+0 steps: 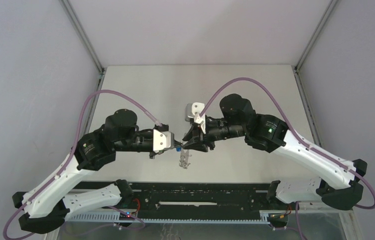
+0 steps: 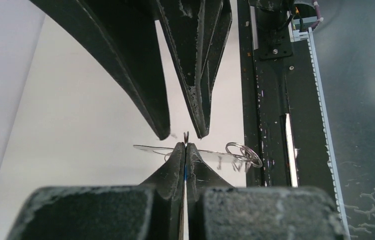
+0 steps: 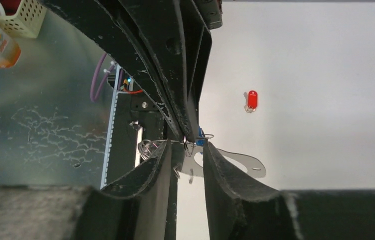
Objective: Put the keys on the keyring
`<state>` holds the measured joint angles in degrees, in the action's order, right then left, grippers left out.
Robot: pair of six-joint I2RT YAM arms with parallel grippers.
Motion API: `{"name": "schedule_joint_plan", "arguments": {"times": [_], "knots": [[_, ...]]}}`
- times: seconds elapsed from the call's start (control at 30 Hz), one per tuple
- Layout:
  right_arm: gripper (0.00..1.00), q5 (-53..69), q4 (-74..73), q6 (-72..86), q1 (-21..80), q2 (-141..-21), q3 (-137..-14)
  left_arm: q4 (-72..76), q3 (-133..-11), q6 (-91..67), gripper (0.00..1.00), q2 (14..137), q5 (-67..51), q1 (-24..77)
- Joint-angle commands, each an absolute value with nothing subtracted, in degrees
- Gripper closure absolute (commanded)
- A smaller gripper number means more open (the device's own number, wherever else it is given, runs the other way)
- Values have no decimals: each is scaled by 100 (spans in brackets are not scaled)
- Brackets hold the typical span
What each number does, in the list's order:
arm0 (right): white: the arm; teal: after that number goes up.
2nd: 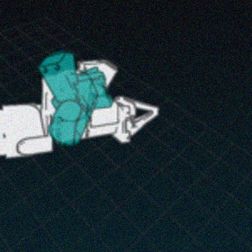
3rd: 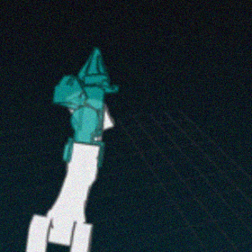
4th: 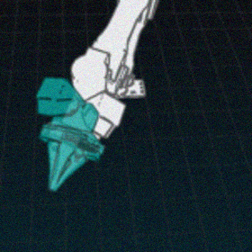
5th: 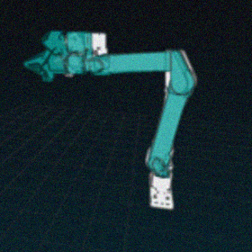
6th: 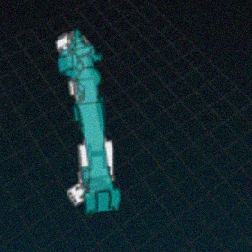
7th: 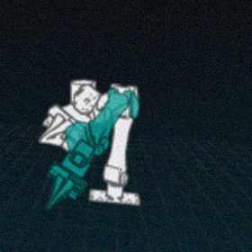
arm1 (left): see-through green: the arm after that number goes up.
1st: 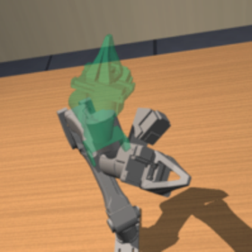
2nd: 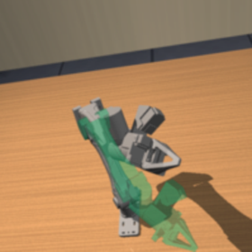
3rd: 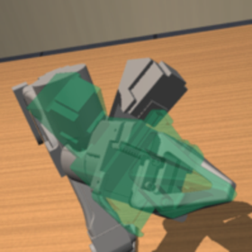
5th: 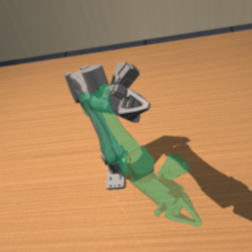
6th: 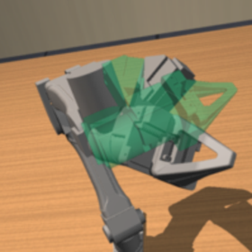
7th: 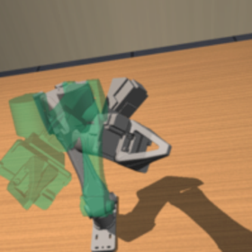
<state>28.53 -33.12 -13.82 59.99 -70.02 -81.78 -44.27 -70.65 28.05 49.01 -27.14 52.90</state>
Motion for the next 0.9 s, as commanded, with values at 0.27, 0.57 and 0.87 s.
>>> {"name": "schedule_joint_plan", "arguments": {"times": [0.27,0.57,0.87], "knots": [[71,2304,-3670,-1786,6271,-7104,-8576,-4314,-7468,2941,100,4869,-2624,5265],[77,2083,-3866,-1823,6337,-7352,-8825,-4311,-7510,2926,100,4887,-2655,5264],[88,1880,-4108,-1733,6404,-7623,-9097,-4253,-7525,2988,100,4863,-2601,5266]]}}
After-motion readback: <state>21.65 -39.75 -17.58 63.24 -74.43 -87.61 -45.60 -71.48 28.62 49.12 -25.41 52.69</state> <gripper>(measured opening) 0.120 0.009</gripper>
